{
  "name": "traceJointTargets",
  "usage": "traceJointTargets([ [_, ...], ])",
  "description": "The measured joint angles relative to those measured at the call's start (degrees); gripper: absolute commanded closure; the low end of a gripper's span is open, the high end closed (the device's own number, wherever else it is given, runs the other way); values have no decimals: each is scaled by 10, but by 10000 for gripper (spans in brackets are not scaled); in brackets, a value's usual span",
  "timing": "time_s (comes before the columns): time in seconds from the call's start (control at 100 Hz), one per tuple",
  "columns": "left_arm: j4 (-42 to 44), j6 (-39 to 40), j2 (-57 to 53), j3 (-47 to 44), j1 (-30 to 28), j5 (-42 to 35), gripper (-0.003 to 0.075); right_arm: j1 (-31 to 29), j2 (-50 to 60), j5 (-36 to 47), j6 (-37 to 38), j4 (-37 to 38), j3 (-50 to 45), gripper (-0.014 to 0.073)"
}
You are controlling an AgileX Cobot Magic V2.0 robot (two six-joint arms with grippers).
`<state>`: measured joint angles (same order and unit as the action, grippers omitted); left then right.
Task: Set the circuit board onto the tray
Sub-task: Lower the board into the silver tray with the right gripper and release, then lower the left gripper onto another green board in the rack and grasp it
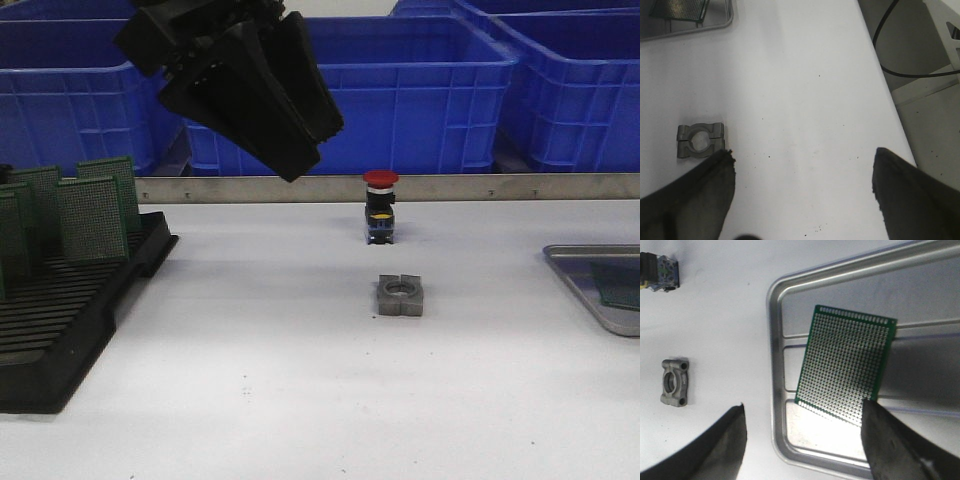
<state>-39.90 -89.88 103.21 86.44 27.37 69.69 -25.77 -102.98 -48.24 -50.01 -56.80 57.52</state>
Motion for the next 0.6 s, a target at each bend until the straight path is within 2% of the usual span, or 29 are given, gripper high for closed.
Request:
traceJointTargets([
  [0.25, 9, 0, 0, 2, -3, 0, 186, 0, 4, -6, 0, 2, 0, 85],
  [0.39, 70, 0, 0, 22, -22, 1, 186, 0, 4, -6, 0, 2, 0, 85],
  [0.6, 180, 30, -1, 61, -83, 3, 186, 0, 4, -6, 0, 2, 0, 85],
])
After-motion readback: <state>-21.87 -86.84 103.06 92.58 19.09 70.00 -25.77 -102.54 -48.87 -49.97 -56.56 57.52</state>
